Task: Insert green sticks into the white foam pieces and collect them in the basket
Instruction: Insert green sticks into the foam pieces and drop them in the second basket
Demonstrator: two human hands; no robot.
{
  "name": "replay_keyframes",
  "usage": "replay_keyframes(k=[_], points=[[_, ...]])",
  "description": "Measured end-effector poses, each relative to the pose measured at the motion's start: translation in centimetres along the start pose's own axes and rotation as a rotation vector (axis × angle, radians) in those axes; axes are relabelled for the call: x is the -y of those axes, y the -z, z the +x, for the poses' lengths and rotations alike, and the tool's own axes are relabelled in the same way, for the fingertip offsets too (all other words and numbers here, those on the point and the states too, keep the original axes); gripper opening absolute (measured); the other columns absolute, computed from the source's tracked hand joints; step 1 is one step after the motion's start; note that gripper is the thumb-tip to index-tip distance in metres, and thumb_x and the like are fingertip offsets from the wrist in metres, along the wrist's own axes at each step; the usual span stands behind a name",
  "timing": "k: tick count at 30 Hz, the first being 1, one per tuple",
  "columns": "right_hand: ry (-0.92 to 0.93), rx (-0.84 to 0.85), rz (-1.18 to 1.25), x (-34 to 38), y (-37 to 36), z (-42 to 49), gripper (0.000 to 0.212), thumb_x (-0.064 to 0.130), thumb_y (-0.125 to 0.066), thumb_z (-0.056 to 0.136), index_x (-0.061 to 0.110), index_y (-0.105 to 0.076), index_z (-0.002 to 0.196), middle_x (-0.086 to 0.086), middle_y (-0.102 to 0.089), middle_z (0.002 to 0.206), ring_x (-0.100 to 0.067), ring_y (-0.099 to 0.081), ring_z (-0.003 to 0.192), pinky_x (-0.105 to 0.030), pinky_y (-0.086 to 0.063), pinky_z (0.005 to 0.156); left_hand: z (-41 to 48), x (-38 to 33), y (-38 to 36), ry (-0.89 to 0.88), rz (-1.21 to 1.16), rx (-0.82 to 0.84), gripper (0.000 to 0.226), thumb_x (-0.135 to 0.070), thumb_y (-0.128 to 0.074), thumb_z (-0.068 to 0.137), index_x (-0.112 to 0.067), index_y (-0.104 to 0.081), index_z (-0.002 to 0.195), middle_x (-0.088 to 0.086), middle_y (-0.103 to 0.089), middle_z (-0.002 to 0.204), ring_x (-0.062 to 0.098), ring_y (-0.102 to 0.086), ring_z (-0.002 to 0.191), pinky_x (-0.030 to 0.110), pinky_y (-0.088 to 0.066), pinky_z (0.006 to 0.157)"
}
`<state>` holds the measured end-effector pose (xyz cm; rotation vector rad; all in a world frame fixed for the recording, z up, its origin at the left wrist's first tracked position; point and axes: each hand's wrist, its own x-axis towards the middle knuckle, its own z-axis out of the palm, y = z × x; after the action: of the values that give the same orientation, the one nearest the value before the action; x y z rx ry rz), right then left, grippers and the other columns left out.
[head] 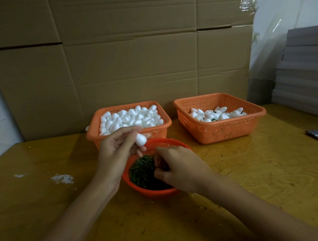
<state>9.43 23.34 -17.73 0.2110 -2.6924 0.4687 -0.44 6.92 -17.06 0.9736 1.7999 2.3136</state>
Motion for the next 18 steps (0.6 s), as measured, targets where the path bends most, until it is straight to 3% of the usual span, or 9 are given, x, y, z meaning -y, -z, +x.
replay_keyframes(k=[4,12,15,18], points=[[0.004,-0.002,-0.008,0.1,0.02,0.0,0.017,0.034,-0.07,0.09,0.024,-0.057,0.095,0.013,-0.054,0.086,-0.015,-0.052,0.078,-0.032,-0.034,0.064,0.2,-0.03,0.47,0.029,-0.073,0.008,0.032,-0.002,-0.049,0.106,-0.008,-0.08,0.102,0.018,-0.077,0.114,0.035,-0.077,0.094,0.027,-0.061,0.079],[0.003,-0.005,-0.004,0.1,0.08,-0.03,0.018,0.033,-0.07,0.089,0.027,-0.054,0.093,0.013,-0.054,0.085,-0.013,-0.051,0.076,-0.029,-0.032,0.063,0.26,-0.04,0.54,0.036,-0.117,-0.013,0.024,0.006,-0.05,0.101,0.0,-0.072,0.109,0.019,-0.075,0.116,0.039,-0.076,0.099,0.032,-0.063,0.081],[-0.01,-0.033,0.018,0.18,0.23,-0.06,0.018,0.029,-0.072,0.087,0.027,-0.056,0.095,0.012,-0.059,0.084,-0.013,-0.054,0.077,-0.031,-0.034,0.064,0.1,-0.37,0.31,0.048,-0.133,-0.002,0.021,0.004,-0.063,0.095,-0.009,-0.071,0.11,0.016,-0.075,0.117,0.035,-0.076,0.104,0.031,-0.062,0.083],[-0.033,-0.091,0.079,0.23,0.36,-0.12,0.022,0.026,-0.075,0.084,0.028,-0.058,0.097,0.009,-0.066,0.087,-0.012,-0.06,0.08,-0.034,-0.045,0.067,-0.11,-0.41,0.37,0.056,-0.068,0.022,0.047,-0.014,-0.088,0.068,-0.021,-0.07,0.111,0.006,-0.075,0.119,0.023,-0.073,0.115,0.03,-0.061,0.086]])
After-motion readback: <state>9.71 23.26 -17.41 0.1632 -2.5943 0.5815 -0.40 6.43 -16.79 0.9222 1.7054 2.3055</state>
